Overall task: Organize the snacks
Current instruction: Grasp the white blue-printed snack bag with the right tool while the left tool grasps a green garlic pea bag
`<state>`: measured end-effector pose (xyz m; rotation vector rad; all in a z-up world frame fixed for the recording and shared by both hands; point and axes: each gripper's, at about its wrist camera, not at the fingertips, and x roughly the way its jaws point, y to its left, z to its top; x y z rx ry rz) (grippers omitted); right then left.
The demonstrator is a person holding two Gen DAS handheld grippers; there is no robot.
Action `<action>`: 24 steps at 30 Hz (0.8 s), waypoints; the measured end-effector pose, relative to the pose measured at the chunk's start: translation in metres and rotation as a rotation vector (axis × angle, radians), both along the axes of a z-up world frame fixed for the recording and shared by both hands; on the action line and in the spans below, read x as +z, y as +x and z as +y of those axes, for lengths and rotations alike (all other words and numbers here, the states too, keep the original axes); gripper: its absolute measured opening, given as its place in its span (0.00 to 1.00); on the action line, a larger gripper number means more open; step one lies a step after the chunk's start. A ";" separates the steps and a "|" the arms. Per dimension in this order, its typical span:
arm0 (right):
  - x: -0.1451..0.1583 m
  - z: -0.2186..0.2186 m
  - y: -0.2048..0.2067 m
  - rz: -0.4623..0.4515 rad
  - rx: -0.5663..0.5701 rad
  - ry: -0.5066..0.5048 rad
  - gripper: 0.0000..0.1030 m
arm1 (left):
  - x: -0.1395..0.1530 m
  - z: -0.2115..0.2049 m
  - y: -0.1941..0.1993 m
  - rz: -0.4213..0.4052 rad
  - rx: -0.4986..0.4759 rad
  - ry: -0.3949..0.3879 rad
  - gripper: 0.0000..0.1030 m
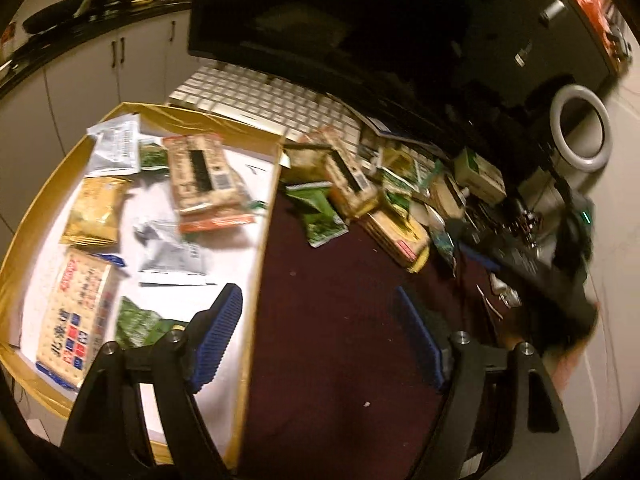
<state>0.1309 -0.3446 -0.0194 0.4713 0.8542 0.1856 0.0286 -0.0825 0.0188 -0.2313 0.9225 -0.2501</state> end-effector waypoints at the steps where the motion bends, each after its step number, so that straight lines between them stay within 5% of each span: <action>1: -0.004 -0.004 0.005 0.009 -0.030 -0.009 0.60 | -0.001 -0.002 -0.001 0.003 -0.007 0.003 0.76; 9: -0.037 -0.024 0.018 0.083 -0.057 0.030 0.60 | -0.010 -0.027 0.005 0.037 -0.064 0.031 0.76; 15: -0.039 -0.028 0.016 0.089 -0.057 0.064 0.51 | -0.007 -0.050 0.046 0.085 -0.089 -0.030 0.76; 24: -0.038 -0.030 0.009 0.076 -0.054 0.096 0.44 | 0.001 -0.095 0.109 0.085 -0.113 0.062 0.76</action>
